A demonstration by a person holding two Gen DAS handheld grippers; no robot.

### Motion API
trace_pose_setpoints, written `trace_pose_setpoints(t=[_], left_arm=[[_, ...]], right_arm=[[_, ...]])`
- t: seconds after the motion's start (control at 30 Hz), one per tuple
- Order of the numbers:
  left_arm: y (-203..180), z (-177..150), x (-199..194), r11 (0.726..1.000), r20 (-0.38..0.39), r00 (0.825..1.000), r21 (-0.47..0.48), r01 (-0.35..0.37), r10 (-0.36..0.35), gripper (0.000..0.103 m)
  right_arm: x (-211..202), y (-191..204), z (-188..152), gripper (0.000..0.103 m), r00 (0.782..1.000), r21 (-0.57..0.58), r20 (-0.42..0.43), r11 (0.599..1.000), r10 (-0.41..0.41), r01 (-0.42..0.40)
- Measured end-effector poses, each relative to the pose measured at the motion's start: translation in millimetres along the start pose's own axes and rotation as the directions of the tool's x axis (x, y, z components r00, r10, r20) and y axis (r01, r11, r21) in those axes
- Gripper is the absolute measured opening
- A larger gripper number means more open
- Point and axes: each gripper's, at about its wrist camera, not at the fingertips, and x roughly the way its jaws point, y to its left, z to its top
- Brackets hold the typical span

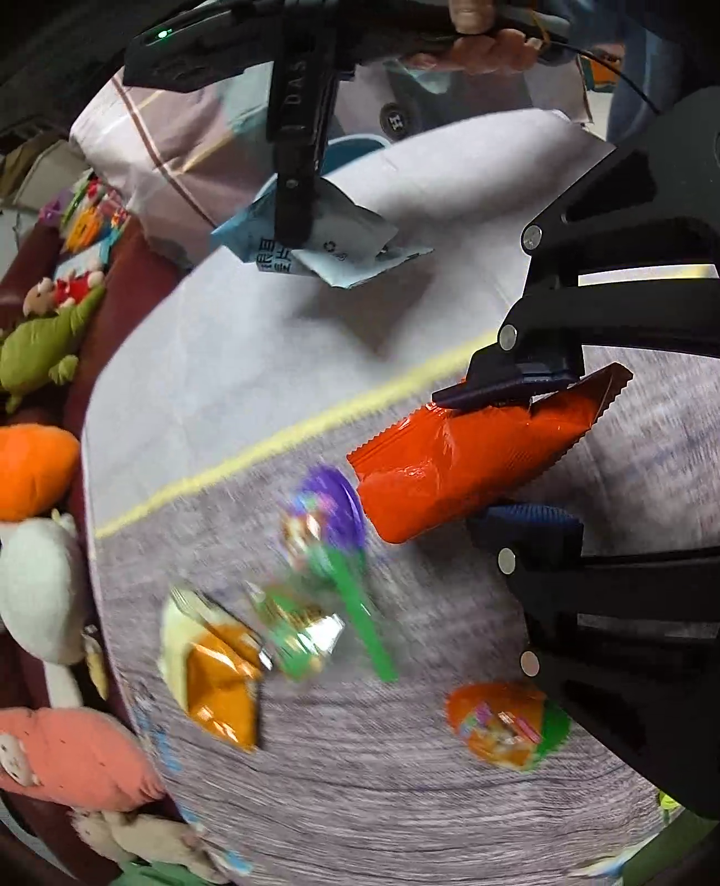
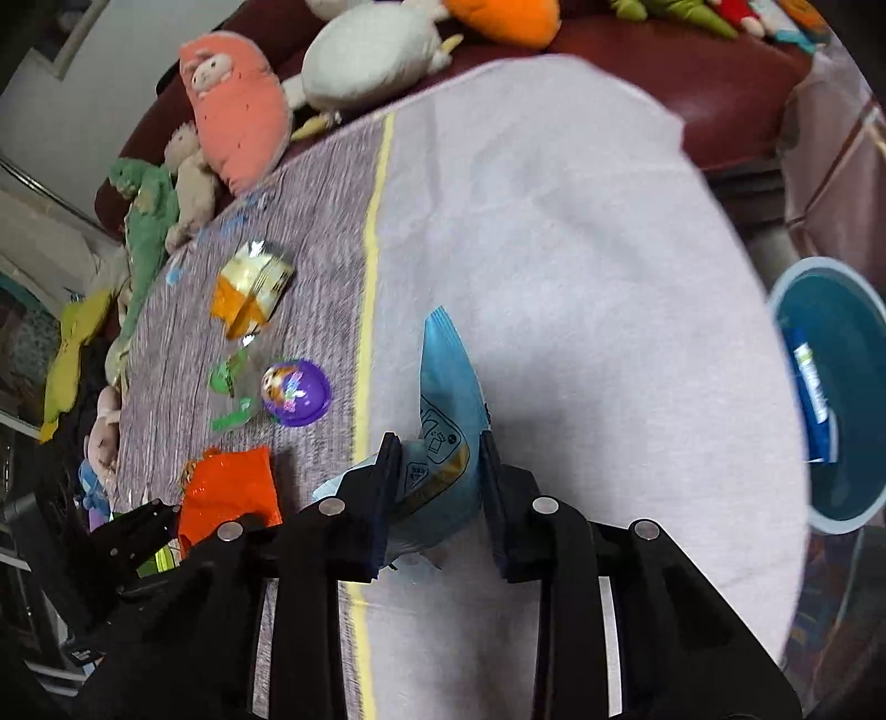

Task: Collect trash
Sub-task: 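Carry orange bag and blue wrapper over the teal wastebasket and open both tools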

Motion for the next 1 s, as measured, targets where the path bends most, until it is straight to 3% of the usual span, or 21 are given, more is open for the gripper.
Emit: trace_pose_setpoints(t=[0.23, 0.53, 0.73, 1.0], left_arm=[[-66, 28, 4, 0.997, 0.005, 0.999, 0.055, 0.047, -0.048, 0.032], [-169, 67, 28, 0.981, -0.031, 0.992, 0.148, 0.124, -0.121, 0.032], [-228, 83, 52, 0.968, -0.064, 0.986, 0.194, 0.161, -0.151, 0.032], [-285, 94, 81, 0.955, -0.107, 0.982, 0.24, 0.177, -0.155, 0.032]], right_arm=[[-49, -58, 4, 0.027, 0.994, 0.076, 0.099, 0.997, -0.038, 0.03], [-128, -176, -3, 0.028, 0.96, 0.244, 0.231, 0.965, -0.155, 0.097], [-161, -238, -13, 0.028, 0.943, 0.324, 0.25, 0.937, -0.221, 0.134], [-161, -275, -10, 0.033, 0.942, 0.339, 0.222, 0.926, -0.251, 0.167]])
